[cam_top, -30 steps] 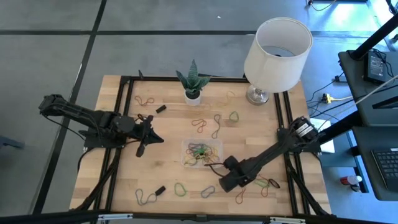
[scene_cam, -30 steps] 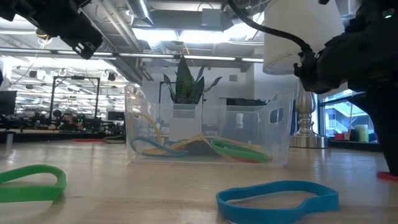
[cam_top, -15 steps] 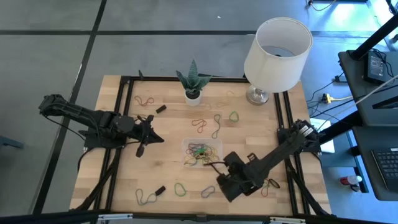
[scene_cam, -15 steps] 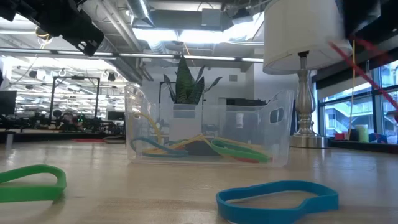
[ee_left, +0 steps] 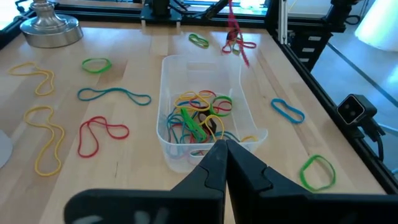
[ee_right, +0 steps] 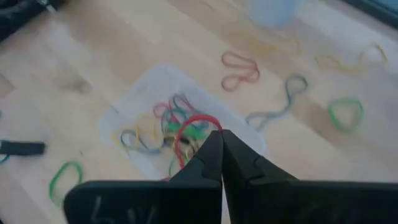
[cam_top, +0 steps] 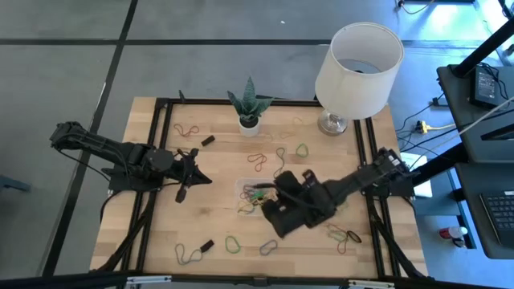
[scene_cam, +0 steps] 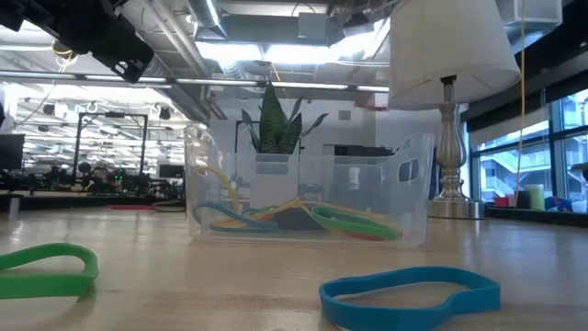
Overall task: Pick and place rubber bands into bin
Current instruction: Put the red rubber band into the transparent bin
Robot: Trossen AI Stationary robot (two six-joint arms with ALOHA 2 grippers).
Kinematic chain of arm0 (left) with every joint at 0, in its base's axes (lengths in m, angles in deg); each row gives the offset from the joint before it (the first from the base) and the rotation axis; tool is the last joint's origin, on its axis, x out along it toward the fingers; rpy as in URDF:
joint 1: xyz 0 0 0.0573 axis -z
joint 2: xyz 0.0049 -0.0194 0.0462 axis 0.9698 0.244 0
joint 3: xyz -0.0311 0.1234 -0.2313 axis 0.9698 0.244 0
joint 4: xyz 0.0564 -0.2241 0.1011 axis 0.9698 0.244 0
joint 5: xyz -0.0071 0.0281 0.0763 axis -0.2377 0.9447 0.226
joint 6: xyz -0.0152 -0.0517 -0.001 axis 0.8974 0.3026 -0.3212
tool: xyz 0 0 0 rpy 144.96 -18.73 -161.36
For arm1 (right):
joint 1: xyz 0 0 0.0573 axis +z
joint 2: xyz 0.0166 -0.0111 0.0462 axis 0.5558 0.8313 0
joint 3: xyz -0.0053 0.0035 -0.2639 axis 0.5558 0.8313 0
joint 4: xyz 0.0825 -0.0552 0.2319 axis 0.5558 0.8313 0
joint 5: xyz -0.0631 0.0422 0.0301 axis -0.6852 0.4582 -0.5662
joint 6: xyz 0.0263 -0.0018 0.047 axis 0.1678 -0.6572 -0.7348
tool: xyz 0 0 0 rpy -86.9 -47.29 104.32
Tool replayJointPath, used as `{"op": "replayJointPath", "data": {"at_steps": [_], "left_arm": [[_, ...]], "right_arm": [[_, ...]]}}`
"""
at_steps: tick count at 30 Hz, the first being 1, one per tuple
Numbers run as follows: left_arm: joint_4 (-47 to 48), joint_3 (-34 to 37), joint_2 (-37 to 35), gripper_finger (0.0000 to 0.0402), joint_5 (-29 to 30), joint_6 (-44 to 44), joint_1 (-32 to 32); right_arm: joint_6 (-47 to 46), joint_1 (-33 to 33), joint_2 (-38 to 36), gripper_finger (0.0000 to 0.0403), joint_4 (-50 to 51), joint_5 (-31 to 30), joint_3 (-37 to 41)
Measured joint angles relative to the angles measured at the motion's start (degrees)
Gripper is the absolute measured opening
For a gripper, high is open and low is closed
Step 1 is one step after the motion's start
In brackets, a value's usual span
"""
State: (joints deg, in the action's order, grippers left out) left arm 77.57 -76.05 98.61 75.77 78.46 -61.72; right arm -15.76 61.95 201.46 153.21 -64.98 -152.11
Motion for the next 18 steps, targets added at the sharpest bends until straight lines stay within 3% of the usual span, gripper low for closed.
{"op": "replayJointPath", "data": {"at_steps": [7,13,18], "left_arm": [[0.01,0.0,0.0,0.0005,0.01,0.0,0.0],[0.01,0.0,0.0,0.0005,0.0,0.02,0.0],[0.06,0.0,0.0,0.0006,0.0,0.09,0.0]], "right_arm": [[11.63,-5.15,0.0,0.0,-8.17,0.06,-0.02],[13.06,-7.1,0.98,0.0,-8.1,3.66,2.04],[9.66,-7.15,1.11,0.0,-8.14,6.59,8.77]]}}
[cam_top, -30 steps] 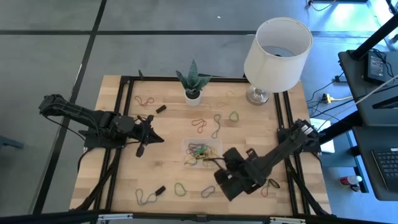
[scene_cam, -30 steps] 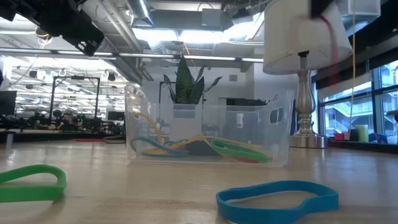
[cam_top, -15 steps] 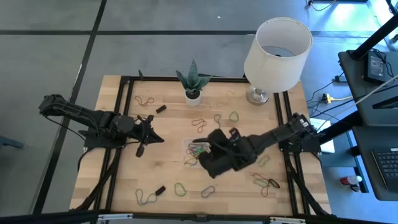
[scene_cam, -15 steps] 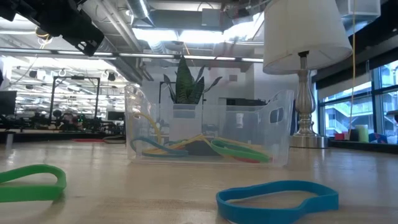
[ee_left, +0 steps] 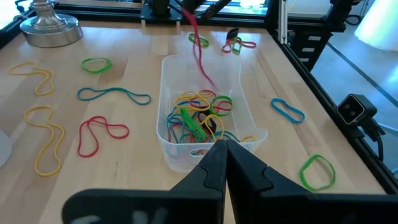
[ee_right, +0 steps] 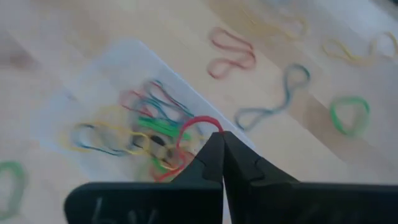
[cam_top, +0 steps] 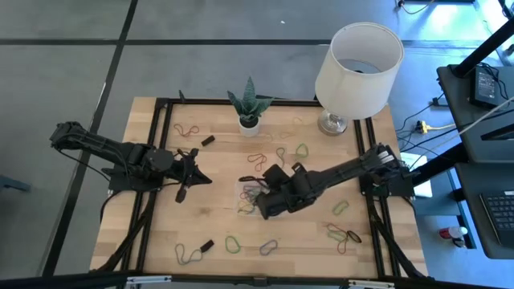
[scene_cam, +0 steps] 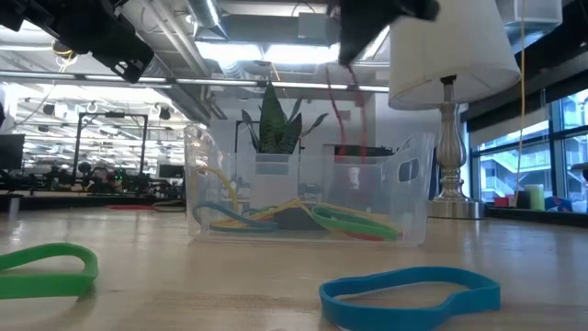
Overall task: Pick and place rubber bands into bin
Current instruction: Put the red rubber band into the transparent bin
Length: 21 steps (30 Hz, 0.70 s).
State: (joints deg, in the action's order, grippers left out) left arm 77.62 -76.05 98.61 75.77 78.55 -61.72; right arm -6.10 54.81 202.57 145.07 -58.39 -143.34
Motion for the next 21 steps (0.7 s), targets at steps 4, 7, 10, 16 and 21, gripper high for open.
{"op": "replayJointPath", "data": {"at_steps": [4,7,10,16,21], "left_arm": [[-0.01,0.0,0.0,0.0006,-0.02,0.09,0.0],[0.0,0.0,0.0,0.0006,-0.02,0.02,0.0],[0.0,0.0,0.0,0.0006,0.0,-0.04,0.0],[0.0,0.0,0.0,0.0006,0.0,-0.04,0.0],[0.01,0.0,0.0,0.0006,0.0,-0.04,0.0]], "right_arm": [[-3.17,0.0,0.07,0.0,-0.72,0.21,5.11],[-5.35,-0.06,0.07,0.0,-1.35,0.09,8.16],[-7.6,-0.15,0.07,0.0,-2.01,-0.82,9.75],[-7.97,-0.15,0.07,0.0,-1.84,-4.74,9.78],[-5.2,-0.83,0.0,0.0,-1.14,-7.55,7.55]]}}
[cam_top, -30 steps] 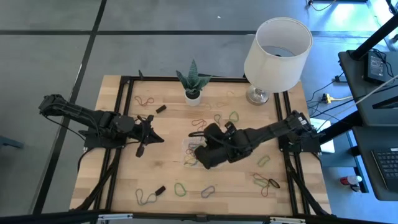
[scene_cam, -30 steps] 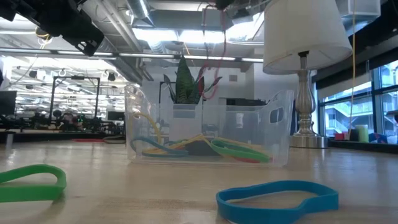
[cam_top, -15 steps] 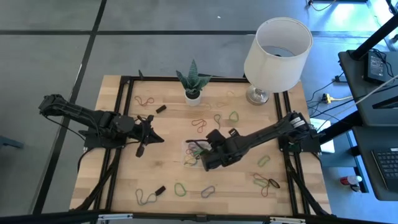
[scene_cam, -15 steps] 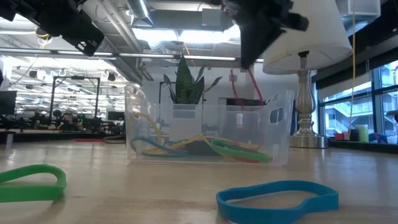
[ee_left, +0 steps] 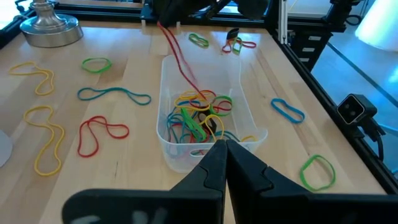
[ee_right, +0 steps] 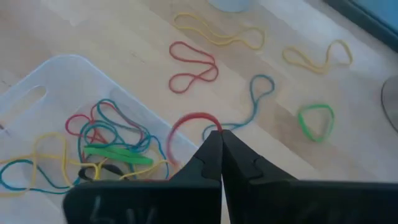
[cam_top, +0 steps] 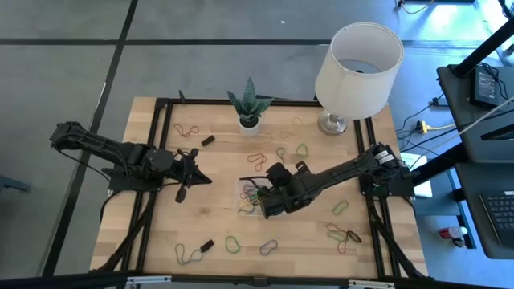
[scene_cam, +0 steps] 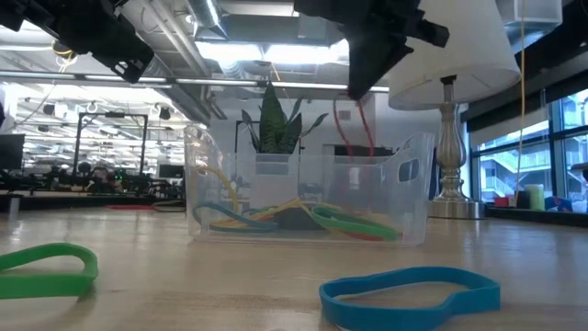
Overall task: Pick and place rubber bands into bin
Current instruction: Put the red rubber band into the transparent bin
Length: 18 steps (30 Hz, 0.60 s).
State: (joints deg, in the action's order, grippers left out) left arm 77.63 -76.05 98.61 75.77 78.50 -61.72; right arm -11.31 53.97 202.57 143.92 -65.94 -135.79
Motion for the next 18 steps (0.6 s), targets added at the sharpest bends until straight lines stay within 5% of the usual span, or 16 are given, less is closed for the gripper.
{"op": "replayJointPath", "data": {"at_steps": [11,18], "left_arm": [[0.0,0.0,0.0,0.0006,0.01,0.15,0.0],[-0.01,0.0,0.02,0.0006,0.01,0.19,0.0]], "right_arm": [[0.72,-0.22,0.0,0.0,2.74,-1.04,-0.11],[5.21,0.07,-0.02,0.0,-7.3,5.24,1.31]]}}
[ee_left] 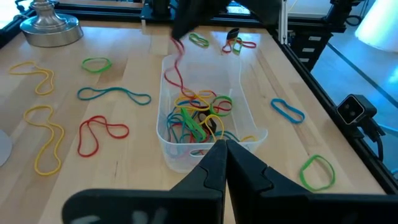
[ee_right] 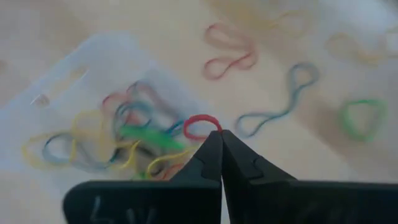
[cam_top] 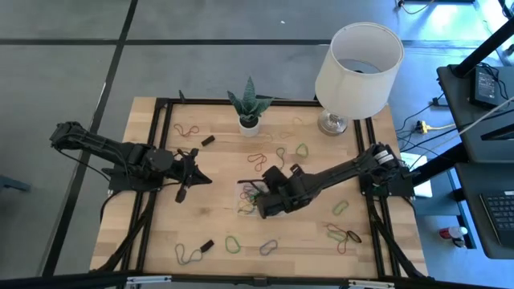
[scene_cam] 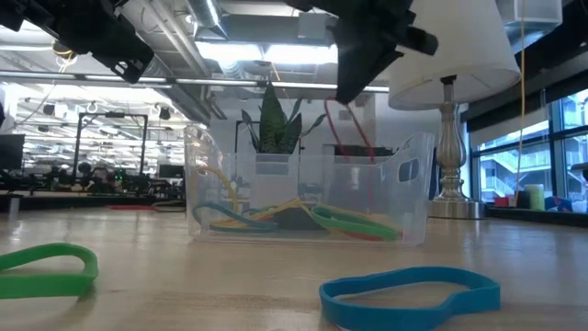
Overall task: Pick and place rubber bands into bin
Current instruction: Put the red rubber band into the transparent bin
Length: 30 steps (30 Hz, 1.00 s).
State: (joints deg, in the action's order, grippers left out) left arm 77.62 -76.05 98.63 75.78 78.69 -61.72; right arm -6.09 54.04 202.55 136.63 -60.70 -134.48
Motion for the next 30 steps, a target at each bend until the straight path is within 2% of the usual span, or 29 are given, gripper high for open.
{"op": "replayJointPath", "data": {"at_steps": [4,7,13,16,21,30], "left_arm": [[0.0,0.0,-0.01,0.0006,0.01,0.38,0.0],[0.0,0.0,0.0,0.0006,0.01,0.38,0.0],[0.0,0.0,-0.02,0.0006,0.01,0.38,0.0],[-0.02,0.0,0.0,0.0006,0.44,0.38,0.0],[-0.01,0.0,-0.01,0.0006,1.1,0.38,-0.02],[0.0,0.0,0.0,0.0006,1.3,0.38,-0.02]], "right_arm": [[-0.42,0.0,0.2,0.0,-4.89,5.67,3.88],[-2.96,-0.66,0.26,0.0,-6.22,6.87,6.45],[-2.68,-2.09,0.22,0.0,-9.41,12.52,8.47],[-2.86,-2.54,0.26,0.0008,-8.86,13.14,9.36],[-2.69,-2.99,0.24,0.0037,-8.15,12.9,9.36],[-1.16,-3.39,-0.46,0.0113,-4.19,12.88,7.76]]}}
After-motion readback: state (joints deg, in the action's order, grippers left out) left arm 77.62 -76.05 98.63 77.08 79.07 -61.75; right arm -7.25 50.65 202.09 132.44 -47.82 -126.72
